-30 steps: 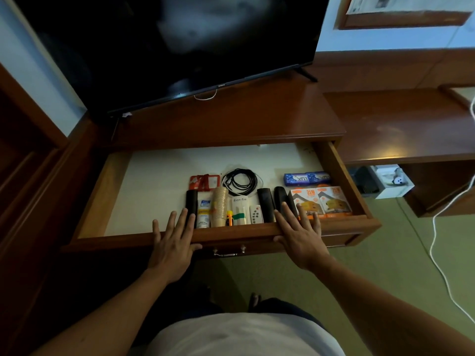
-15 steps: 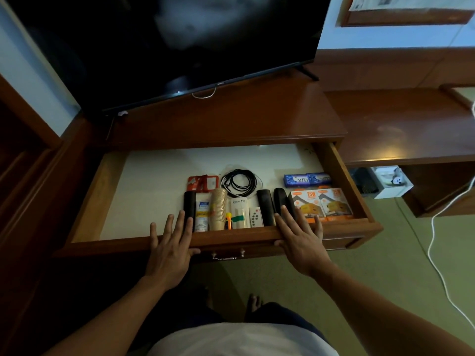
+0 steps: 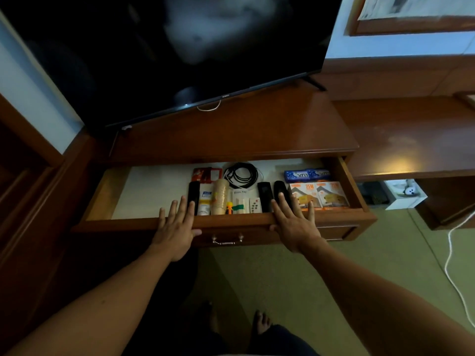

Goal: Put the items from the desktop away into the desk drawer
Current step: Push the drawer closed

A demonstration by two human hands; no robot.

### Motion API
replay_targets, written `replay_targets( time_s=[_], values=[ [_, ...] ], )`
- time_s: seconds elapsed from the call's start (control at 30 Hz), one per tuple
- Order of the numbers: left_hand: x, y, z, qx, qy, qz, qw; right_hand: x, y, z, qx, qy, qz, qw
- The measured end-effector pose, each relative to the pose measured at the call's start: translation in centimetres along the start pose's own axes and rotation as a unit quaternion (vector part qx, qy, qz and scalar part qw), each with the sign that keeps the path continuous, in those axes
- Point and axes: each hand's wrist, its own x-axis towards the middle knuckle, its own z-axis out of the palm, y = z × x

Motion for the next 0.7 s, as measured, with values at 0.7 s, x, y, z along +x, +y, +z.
replay_targets(
  time_s=[0.7],
  values=[
    [16.0, -3.3, -6.3, 0.097, 0.045, 0.019, 0.994, 16.7, 3.6, -6.6, -0.015, 0.038, -0.017, 0.999]
  ],
)
